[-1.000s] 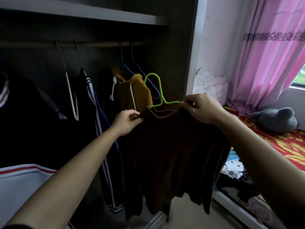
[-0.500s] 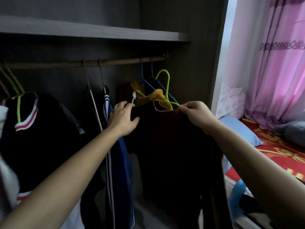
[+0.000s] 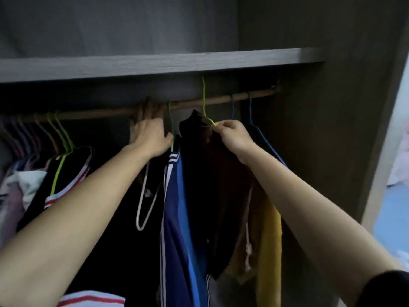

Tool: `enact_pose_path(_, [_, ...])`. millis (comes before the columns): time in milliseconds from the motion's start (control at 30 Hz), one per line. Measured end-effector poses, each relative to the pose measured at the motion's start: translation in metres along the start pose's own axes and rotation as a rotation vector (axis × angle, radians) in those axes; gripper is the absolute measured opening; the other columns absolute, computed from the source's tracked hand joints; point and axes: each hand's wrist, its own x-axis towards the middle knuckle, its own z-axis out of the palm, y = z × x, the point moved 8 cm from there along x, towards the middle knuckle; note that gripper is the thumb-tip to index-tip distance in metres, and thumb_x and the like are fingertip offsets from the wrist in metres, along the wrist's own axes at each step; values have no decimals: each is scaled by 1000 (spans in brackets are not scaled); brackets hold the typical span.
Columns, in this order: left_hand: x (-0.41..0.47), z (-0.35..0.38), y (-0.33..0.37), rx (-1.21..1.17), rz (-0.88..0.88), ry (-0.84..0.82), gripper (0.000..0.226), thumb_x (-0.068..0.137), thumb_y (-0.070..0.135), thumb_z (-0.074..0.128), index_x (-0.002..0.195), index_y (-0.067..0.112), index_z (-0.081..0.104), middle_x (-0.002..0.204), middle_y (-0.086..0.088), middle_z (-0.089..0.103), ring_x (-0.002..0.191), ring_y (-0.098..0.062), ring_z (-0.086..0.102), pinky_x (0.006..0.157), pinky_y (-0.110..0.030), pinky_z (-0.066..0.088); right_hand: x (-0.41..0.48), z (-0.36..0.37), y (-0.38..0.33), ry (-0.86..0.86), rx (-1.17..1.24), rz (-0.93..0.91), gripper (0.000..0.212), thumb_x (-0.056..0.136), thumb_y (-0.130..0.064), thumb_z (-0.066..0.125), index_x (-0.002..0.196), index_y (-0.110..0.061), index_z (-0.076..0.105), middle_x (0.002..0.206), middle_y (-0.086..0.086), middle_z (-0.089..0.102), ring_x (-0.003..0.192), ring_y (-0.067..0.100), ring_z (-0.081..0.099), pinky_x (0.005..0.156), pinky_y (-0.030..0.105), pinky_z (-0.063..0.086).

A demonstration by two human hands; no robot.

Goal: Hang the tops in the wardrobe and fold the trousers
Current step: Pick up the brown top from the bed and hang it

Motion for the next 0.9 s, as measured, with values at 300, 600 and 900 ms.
enact_pose_path(300, [6, 34, -18, 79, -13, 60, 98, 75, 43, 71, 154, 22, 17, 163, -4, -1, 149, -28, -6, 106, -63, 28, 28, 46, 56, -33, -90, -88, 38, 95, -28, 60, 132, -20, 56, 97, -5, 70, 89, 12, 66, 80, 28, 53])
enact_pose_path(600, [6, 41, -20, 71, -50, 3, 113, 64, 79, 60, 154, 26, 15, 162, -1, -15, 148, -26, -17, 105, -64, 29, 9, 44, 58, 9, -232, -165, 33, 93, -39, 63, 119, -19, 65, 104, -2, 70, 104, 19, 63, 92, 37, 49])
enact_pose_path(900, [-57, 48, -13, -159, -41, -111, 77, 84, 59, 55, 149, 26, 30, 161, -6, 18, 146, -34, 11, 113, -61, 18, -50, 17, 40, 41, -434, -177, 43, 95, -41, 59, 134, -23, 55, 119, 1, 67, 109, 18, 62, 97, 37, 49])
